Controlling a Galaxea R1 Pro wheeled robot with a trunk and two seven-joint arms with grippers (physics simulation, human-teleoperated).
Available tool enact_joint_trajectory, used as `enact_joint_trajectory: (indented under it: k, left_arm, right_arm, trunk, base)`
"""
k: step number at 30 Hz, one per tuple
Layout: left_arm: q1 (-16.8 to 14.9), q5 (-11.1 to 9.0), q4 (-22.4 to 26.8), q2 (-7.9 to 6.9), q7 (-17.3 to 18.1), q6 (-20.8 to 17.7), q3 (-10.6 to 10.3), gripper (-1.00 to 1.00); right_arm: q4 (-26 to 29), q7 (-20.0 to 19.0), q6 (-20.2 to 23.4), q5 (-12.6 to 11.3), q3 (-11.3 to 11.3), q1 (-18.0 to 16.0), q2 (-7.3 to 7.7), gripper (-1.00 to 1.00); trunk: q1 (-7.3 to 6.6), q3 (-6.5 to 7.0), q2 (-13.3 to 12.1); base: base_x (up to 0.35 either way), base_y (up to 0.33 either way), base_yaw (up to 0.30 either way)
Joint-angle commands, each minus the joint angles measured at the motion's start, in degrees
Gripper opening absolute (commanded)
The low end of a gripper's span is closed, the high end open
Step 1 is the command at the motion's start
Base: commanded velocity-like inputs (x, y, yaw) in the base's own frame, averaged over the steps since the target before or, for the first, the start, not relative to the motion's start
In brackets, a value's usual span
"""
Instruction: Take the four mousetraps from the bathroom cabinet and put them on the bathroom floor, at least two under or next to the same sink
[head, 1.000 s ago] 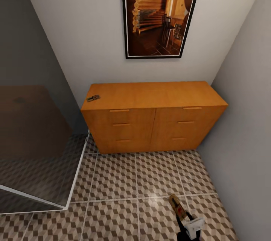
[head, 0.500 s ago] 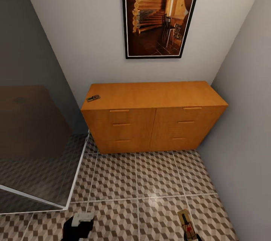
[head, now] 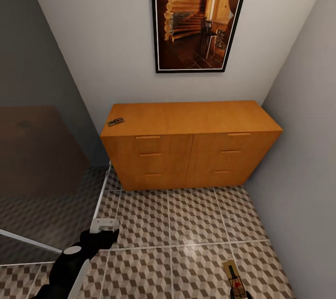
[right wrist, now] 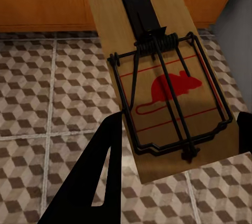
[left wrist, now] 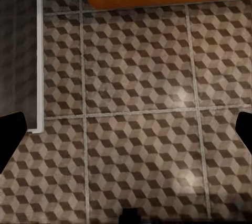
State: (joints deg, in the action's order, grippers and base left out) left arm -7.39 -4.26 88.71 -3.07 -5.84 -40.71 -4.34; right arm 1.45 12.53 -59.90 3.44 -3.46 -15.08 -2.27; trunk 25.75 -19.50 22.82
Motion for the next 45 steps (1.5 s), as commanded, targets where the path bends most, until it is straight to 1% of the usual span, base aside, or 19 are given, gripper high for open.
enact_joint_trajectory:
  k: [1,2,5,7,10,15,16,20,21,24,27,29,32,36,38,40,41,44,45]
  left_arm:
    - [-0.17,-0.44,0.16,0.02,-0.57,-0.98,-0.15,1.0]
    - [-0.38,-0.42,0.22,0.27,-0.57,-1.88,-0.15,1.0]
    - [-3.1,-0.31,0.28,2.35,-0.66,-8.48,-0.14,1.0]
    - [-5.85,-0.21,0.19,3.04,-0.71,-12.53,-0.14,1.0]
    - [-11.26,-0.15,-0.57,3.47,-0.8,-15.52,-0.14,1.0]
    - [-17.56,-0.13,-2.03,3.63,-0.9,-16.4,-0.14,1.0]
    - [-18.18,-0.13,-2.32,3.64,-0.9,-16.44,-0.14,1.0]
    - [-22.82,-0.15,-4.94,3.67,-0.92,-16.64,-0.14,1.0]
    - [-25.41,-0.19,-6.43,3.68,-0.92,-16.74,-0.14,1.0]
    - [-29.71,-0.21,-8.99,3.68,-0.92,-16.88,-0.13,1.0]
    - [-33.67,-0.22,-12.0,3.73,-0.92,-16.93,-0.08,1.0]
    - [-35.15,-0.22,-13.57,3.75,-0.92,-16.94,-0.07,1.0]
    - [-39.78,-0.22,-17.76,3.77,-0.92,-16.95,-0.06,1.0]
    - [-44.07,-0.25,-22.27,3.9,-0.92,-16.96,0.01,1.0]
    - [-46.53,-0.28,-24.6,4.43,-0.92,-16.97,0.02,1.0]
    - [-49.34,-0.3,-27.18,5.6,-0.95,-16.99,0.03,1.0]
    - [-49.86,-0.3,-27.68,5.96,-0.96,-17.0,0.05,1.0]
    - [-51.69,-0.31,-29.63,8.32,-1.1,-16.98,0.1,1.0]
    - [-52.07,-0.31,-29.95,8.76,-1.22,-16.97,0.1,1.0]
  right_arm:
    - [-0.04,0.56,-0.1,0.26,-0.3,-0.04,-0.01,-1.0]
    - [-0.04,0.56,-0.1,0.25,-0.27,-0.04,-0.01,-1.0]
    - [-0.04,0.52,-0.1,0.25,-0.31,-0.04,-0.01,-1.0]
    - [-0.04,0.49,-0.1,0.25,-0.32,-0.04,-0.01,-1.0]
    - [-0.04,0.43,-0.1,0.25,-0.36,-0.04,-0.03,-1.0]
    - [-0.04,0.39,-0.1,0.25,-0.4,-0.04,-0.03,-1.0]
    - [-0.04,0.39,-0.1,0.25,-0.4,-0.04,-0.03,-1.0]
    - [-0.04,0.42,-0.1,0.25,-0.41,-0.04,-0.06,-1.0]
    - [-0.04,0.45,-0.1,0.25,-0.41,-0.04,-0.06,-1.0]
    - [-0.04,0.47,-0.1,0.25,-0.41,-0.04,-0.02,-1.0]
    - [-0.04,0.48,-0.1,0.27,-0.45,-0.04,-0.01,-1.0]
    - [-0.04,0.48,-0.1,0.3,-0.47,-0.04,-0.01,-1.0]
    - [-0.04,0.48,-0.1,0.33,-0.49,-0.04,-0.01,-1.0]
    - [-0.04,0.45,-0.1,0.34,-0.5,-0.04,-0.01,-1.0]
    - [-0.04,0.41,-0.1,0.34,-0.5,-0.04,-0.01,-1.0]
    - [-0.04,0.35,-0.1,0.34,-0.5,-0.04,-0.01,-1.0]
    - [-0.04,0.34,-0.1,0.34,-0.5,-0.04,-0.01,-1.0]
    - [-0.04,0.3,-0.1,0.34,-0.5,-0.04,-0.01,-1.0]
    - [-0.04,0.3,-0.1,0.34,-0.5,-0.04,-0.01,-1.0]
  trunk:
    - [0.03,-0.09,0.1]
    - [0.03,-0.09,0.1]
    - [0.03,-0.09,0.1]
    - [0.03,-0.09,0.1]
    - [0.03,-0.09,0.1]
    - [0.03,-0.09,0.1]
    - [0.03,-0.09,0.1]
    - [0.03,-0.09,0.1]
    - [0.03,-0.09,0.1]
    - [0.03,-0.09,0.1]
    - [0.03,-0.09,0.1]
    - [0.03,-0.09,0.1]
    - [0.03,-0.09,0.1]
    - [0.03,-0.09,0.1]
    - [0.03,-0.09,0.1]
    - [0.03,-0.09,0.1]
    - [0.03,-0.09,0.1]
    - [0.03,-0.09,0.1]
    - [0.03,-0.09,0.1]
  base:
    - [0.0,0.0,0.0]
    - [0.0,0.0,0.0]
    - [0.0,0.0,0.0]
    - [0.0,0.0,0.0]
    - [0.0,0.0,0.0]
    - [0.0,0.0,0.0]
    - [0.0,0.0,0.0]
    - [0.0,0.0,0.0]
    - [0.0,0.0,0.0]
    - [0.0,0.0,0.0]
    - [0.0,0.0,0.0]
    - [0.0,0.0,0.0]
    - [0.0,0.0,0.0]
    - [0.0,0.0,0.0]
    - [0.0,0.0,0.0]
    - [0.0,0.0,0.0]
    - [0.0,0.0,0.0]
    - [0.0,0.0,0.0]
    - [0.0,0.0,0.0]
